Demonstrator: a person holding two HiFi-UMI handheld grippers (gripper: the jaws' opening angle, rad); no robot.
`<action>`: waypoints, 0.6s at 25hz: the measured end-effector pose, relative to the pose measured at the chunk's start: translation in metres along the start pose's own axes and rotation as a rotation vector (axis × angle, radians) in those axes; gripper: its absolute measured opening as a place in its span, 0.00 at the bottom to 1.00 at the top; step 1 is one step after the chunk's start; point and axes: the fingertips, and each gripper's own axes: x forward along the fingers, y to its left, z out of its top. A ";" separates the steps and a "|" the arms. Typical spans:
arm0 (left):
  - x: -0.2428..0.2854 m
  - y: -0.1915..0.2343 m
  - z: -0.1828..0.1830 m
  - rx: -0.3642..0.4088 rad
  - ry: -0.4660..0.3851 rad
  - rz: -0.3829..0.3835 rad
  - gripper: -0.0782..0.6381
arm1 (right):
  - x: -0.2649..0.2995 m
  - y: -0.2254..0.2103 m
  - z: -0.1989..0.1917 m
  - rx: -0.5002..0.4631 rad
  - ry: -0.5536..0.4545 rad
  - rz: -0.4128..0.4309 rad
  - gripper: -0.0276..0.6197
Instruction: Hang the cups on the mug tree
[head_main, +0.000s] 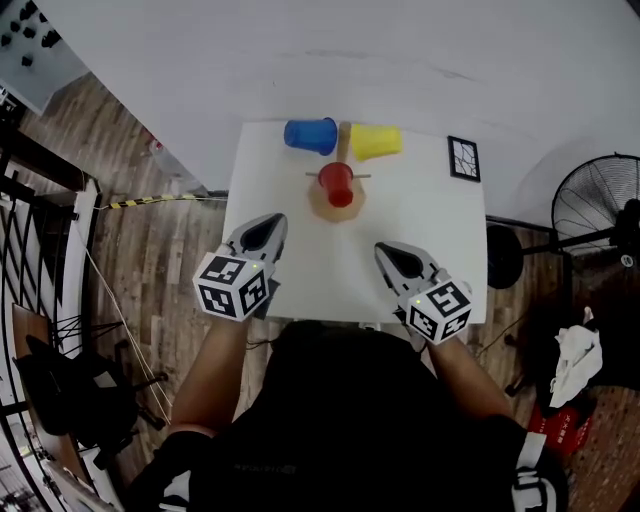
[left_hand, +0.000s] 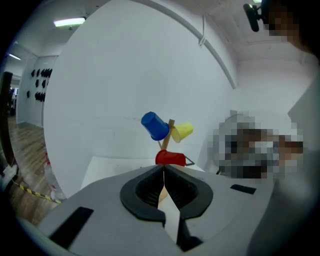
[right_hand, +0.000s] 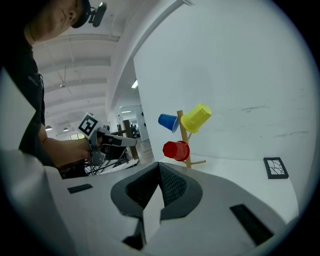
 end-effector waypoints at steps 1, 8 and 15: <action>0.000 -0.005 -0.004 0.021 0.009 -0.005 0.13 | 0.001 0.001 -0.001 -0.005 0.007 0.004 0.05; -0.006 -0.026 -0.028 0.152 0.088 -0.017 0.13 | 0.009 0.011 -0.009 -0.048 0.049 0.022 0.05; -0.005 -0.035 -0.048 0.194 0.139 -0.036 0.13 | 0.011 0.015 -0.021 -0.024 0.051 0.007 0.05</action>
